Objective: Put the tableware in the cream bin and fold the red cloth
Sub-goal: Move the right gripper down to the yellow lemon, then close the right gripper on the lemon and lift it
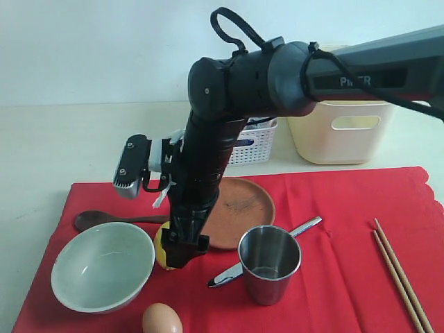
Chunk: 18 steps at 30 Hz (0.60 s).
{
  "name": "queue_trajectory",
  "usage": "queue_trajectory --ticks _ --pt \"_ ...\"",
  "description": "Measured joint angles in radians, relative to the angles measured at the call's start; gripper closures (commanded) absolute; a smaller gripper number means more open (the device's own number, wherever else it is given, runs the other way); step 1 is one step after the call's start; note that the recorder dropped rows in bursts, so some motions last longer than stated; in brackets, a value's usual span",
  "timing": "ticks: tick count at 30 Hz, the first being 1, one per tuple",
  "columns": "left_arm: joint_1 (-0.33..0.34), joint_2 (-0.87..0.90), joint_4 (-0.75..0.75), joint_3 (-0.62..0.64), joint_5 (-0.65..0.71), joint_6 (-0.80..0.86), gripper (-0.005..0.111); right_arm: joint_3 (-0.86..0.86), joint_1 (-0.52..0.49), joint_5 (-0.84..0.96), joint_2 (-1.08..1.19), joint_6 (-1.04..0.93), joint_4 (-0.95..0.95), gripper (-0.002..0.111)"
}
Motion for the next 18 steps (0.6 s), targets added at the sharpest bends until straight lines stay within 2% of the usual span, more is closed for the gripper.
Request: queue_trajectory --ticks 9,11,14,17,18 --pt "0.0 0.0 0.0 0.0 0.0 0.0 0.107 0.0 0.0 -0.039 0.071 -0.004 0.022 0.004" --pt "0.0 0.0 0.0 0.0 0.0 0.0 0.107 0.0 0.0 -0.07 0.075 -0.004 0.026 0.007" --pt "0.0 0.0 0.0 0.0 0.0 0.0 0.107 0.0 0.001 -0.086 0.075 -0.004 0.034 0.036" --pt "0.0 0.0 0.0 0.0 0.0 0.0 0.107 0.0 0.002 -0.092 0.075 0.006 0.044 0.073" --pt "0.0 0.0 0.0 0.0 0.0 0.0 0.107 0.0 0.002 -0.092 0.075 0.012 0.044 0.083"
